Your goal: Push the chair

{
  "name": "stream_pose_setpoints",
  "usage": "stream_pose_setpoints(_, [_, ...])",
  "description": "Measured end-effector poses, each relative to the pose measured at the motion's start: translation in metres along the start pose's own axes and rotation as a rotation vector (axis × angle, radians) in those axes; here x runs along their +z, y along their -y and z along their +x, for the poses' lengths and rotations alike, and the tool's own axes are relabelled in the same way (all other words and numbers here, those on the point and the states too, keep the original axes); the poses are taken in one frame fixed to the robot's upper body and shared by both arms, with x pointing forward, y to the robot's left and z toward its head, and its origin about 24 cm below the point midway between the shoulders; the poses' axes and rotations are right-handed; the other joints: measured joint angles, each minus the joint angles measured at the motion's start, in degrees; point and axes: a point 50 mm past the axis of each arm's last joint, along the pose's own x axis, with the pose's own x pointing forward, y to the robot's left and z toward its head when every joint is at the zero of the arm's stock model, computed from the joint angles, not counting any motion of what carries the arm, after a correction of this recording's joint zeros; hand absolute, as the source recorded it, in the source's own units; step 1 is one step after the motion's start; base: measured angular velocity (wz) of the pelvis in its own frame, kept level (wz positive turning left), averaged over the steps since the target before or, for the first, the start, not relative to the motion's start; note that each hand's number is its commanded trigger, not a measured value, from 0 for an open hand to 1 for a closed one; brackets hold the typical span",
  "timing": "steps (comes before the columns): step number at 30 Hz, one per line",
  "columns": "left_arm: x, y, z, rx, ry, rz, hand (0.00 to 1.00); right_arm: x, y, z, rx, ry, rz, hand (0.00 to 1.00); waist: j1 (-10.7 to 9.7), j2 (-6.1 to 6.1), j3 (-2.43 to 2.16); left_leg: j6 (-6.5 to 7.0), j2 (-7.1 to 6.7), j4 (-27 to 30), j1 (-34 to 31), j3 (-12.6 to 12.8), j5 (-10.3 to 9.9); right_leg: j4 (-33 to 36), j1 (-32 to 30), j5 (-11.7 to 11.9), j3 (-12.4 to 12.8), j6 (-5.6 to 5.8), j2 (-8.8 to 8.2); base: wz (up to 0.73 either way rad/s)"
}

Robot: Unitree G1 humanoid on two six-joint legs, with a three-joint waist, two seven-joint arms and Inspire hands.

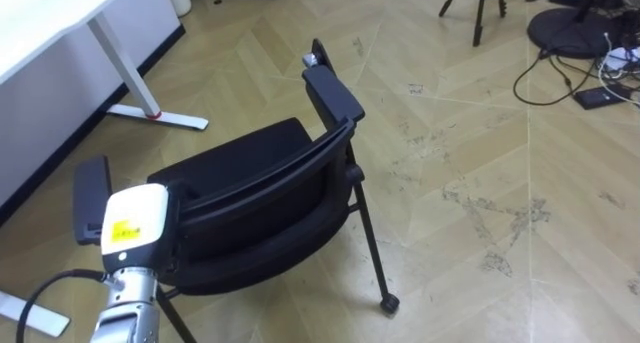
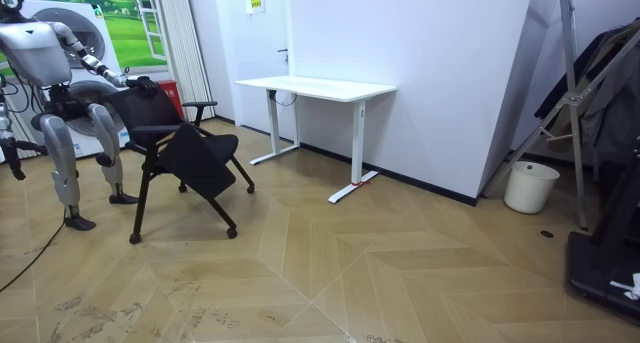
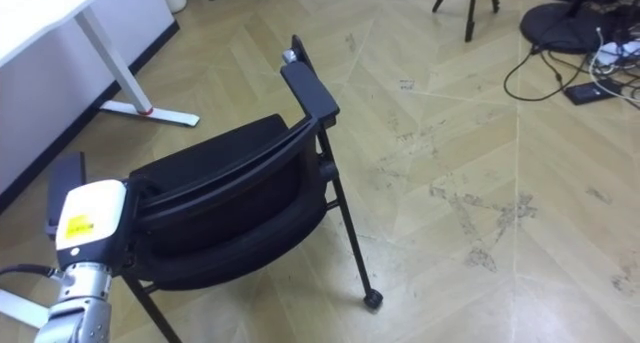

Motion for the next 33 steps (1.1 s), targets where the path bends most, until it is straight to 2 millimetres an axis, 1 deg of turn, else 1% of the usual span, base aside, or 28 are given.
stream_pose_setpoints(23, [-0.001, -0.002, 0.002, 0.004, 0.014, 0.002, 1.00, 0.007, -0.001, 0.000, 0.016, 0.029, -0.008, 0.00, -0.05, 0.12, 0.05, 0.00, -0.05, -0.02, -0.15, -0.09, 0.00, -0.11, -0.05, -0.01, 0.16, 0.01, 0.03, 0.00])
stream_pose_setpoints(29, [-0.005, -0.004, 0.002, -0.002, 0.013, 0.004, 1.00, 0.001, 0.012, -0.001, 0.001, 0.010, 0.050, 0.00, -0.74, 0.13, 0.02, 0.00, -0.02, 0.02, -0.15, -0.10, 0.00, -0.09, -0.04, 0.01, 0.30, -0.02, 0.06, 0.00])
stream_pose_setpoints(31, [-0.009, -0.007, 0.002, -0.002, 0.022, 0.013, 1.00, -0.001, 0.026, -0.003, -0.043, 0.012, 0.111, 0.00, -1.35, -0.08, 0.06, 0.00, -0.02, 0.04, -0.25, -0.01, 0.00, -0.09, -0.16, 0.00, 0.32, -0.01, 0.06, 0.00])
stream_pose_setpoints(32, [-0.010, -0.008, 0.003, -0.001, 0.023, 0.013, 1.00, -0.001, 0.031, -0.003, -0.058, 0.020, 0.138, 0.00, -1.53, -0.19, 0.09, 0.00, -0.03, 0.04, -0.28, -0.01, 0.00, -0.06, -0.22, 0.00, 0.30, -0.01, 0.06, 0.00])
stream_pose_setpoints(33, [-0.014, -0.011, 0.003, -0.001, 0.028, 0.024, 1.00, 0.002, 0.039, -0.004, -0.093, 0.038, 0.195, 0.00, -2.03, -0.41, 0.11, 0.00, -0.02, 0.06, -0.43, -0.01, 0.00, -0.01, -0.40, -0.01, 0.34, 0.00, 0.06, 0.00])
